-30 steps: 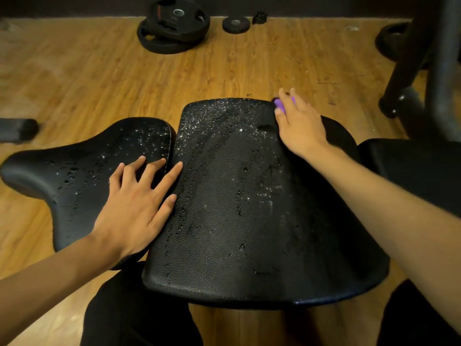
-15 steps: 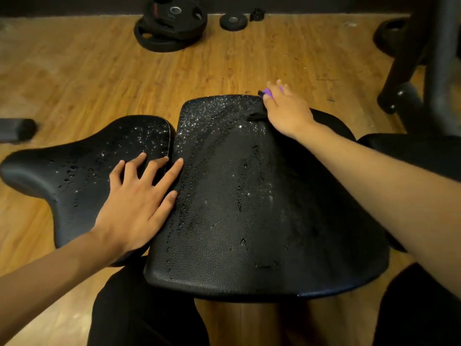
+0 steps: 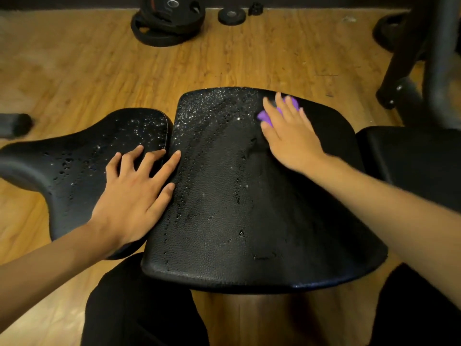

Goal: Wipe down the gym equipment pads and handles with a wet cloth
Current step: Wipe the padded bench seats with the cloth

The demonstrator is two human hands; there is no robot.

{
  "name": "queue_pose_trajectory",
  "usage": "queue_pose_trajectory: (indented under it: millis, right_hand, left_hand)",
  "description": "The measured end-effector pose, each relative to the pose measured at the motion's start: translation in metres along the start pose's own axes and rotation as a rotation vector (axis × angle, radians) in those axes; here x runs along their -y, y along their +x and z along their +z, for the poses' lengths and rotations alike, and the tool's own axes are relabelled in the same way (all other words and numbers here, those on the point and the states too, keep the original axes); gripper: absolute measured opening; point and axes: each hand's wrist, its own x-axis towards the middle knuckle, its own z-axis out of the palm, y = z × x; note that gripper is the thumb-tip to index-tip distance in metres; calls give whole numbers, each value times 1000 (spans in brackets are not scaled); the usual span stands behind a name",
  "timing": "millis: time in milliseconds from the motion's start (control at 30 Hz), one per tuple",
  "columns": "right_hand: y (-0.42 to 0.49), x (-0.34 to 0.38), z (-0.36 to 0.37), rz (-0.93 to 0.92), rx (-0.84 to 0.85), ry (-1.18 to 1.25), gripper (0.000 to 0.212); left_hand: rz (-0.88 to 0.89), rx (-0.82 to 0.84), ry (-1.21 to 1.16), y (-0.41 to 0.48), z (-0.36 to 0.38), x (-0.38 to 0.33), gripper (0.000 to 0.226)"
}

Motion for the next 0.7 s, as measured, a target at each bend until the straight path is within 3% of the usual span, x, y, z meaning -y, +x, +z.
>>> queue_pose_trajectory:
  millis: [133,233,367,467,600,700]
  right_hand:
    - [7,7,5,69,36,35,58]
    - [-103,27,19,8,-60,20,60]
    - [-223,50,12,-58,88,13,60]
    - [-173,34,11,-67,-1,-23,60]
    - [-46,13,6,142,19,21,57]
    - [-54,30,10,206,22,50,57]
  left_hand:
    - [4,-3,-4,-2,1,-1,65]
    - [7,-7,-3,-4,1,-1,65]
    - [10,-19,-5,-2,0,0,66]
    - [5,-26,-16,-1,1,0,65]
    - [4,-13,-36,-2,1,0,65]
    - [3,-1,-46,-5,0,-2,66]
